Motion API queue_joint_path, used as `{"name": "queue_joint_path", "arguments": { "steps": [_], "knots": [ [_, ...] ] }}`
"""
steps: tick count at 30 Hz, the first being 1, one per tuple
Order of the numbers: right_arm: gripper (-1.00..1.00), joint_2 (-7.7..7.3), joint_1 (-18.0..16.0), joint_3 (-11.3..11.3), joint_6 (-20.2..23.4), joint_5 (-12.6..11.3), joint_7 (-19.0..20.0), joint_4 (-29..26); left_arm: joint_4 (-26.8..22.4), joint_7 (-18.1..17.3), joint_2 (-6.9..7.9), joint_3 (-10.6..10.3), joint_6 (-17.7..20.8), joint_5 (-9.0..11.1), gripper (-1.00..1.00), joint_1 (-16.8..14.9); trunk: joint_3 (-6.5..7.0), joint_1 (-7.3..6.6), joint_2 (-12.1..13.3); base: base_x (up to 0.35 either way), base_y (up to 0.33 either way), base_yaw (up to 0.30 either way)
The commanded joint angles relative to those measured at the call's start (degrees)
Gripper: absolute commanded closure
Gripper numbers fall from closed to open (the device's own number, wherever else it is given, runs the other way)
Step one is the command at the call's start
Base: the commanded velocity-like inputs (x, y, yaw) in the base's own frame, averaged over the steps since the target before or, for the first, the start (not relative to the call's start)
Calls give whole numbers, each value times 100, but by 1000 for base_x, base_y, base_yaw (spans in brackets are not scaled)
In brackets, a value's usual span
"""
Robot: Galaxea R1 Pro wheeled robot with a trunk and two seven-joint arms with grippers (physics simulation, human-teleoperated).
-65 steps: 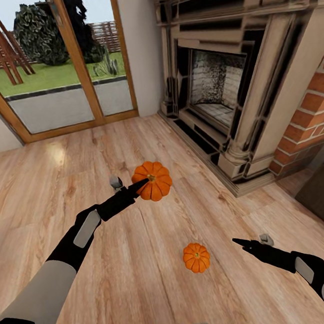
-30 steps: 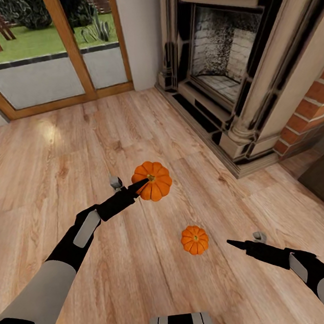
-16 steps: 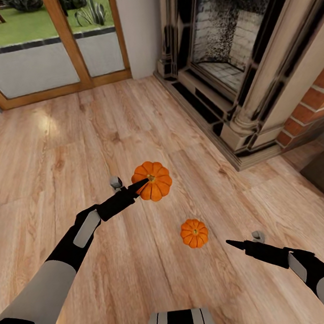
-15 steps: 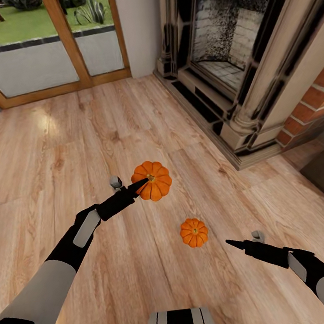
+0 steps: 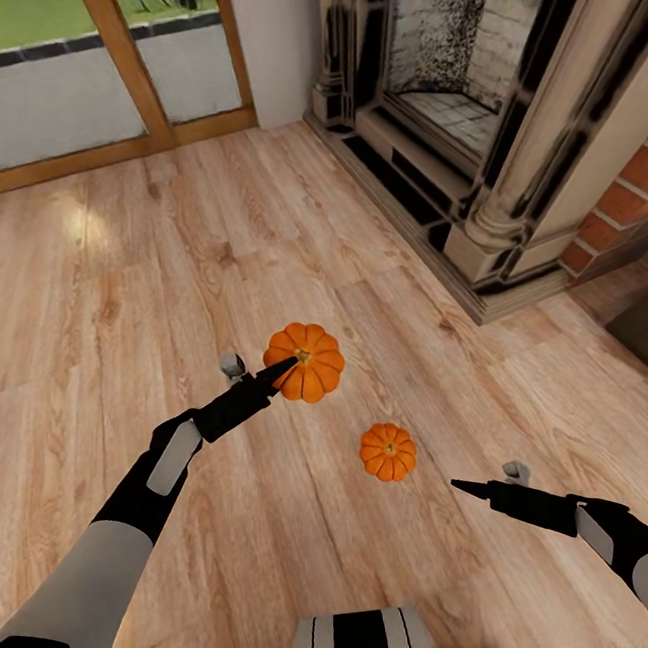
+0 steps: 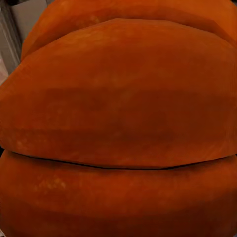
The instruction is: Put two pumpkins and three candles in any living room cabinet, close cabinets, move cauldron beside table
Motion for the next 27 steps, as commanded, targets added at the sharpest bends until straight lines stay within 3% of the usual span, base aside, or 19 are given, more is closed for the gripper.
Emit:
{"name": "queue_joint_path", "arguments": {
  "steps": [1,11,18,27],
  "knots": [
    [-100,0,0,-3,0,-1,0,2,-2,-3,0,1,9,15,100,0,-23,2,-2,0,0,0],
    [-100,160,0,-15,-18,-3,-42,-11,11,17,-28,-4,-1,8,100,0,-244,28,-15,0,0,0],
    [-100,215,0,-15,0,6,-100,-510,90,39,-133,-8,-21,0,100,0,-399,46,-24,0,0,0],
    [-100,219,0,-13,10,0,-275,-560,409,8,-142,9,-42,16,100,6,-399,46,-24,26,0,0]
  ]
}}
